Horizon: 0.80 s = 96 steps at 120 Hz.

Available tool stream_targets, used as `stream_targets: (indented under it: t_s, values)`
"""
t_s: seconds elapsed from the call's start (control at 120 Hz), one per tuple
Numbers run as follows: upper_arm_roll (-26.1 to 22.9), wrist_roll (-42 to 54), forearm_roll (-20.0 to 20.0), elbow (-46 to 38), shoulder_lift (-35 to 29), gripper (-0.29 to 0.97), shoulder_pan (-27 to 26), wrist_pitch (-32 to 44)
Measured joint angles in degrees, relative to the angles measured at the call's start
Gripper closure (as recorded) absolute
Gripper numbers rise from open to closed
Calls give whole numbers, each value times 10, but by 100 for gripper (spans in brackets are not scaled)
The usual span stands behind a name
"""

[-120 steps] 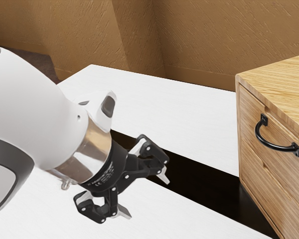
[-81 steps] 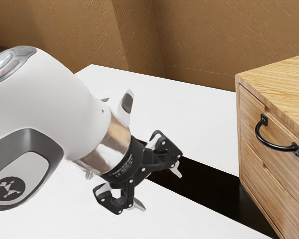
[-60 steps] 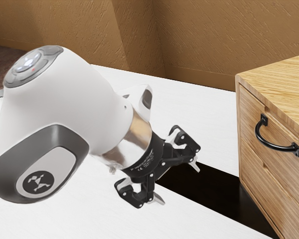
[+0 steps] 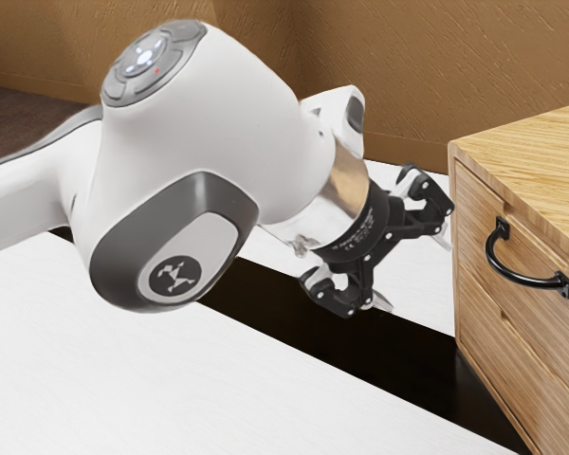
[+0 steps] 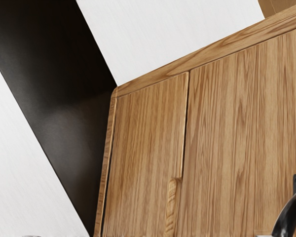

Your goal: Pull the drawer handle with one arm to open the drawer

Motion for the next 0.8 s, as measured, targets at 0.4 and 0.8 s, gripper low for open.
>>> stream_targets:
  t_s: [0.4, 0.8]
  values:
    - [-32, -6, 21, 37, 38, 20, 15, 46]
    - [-35, -10, 47, 65, 96, 21, 19, 55]
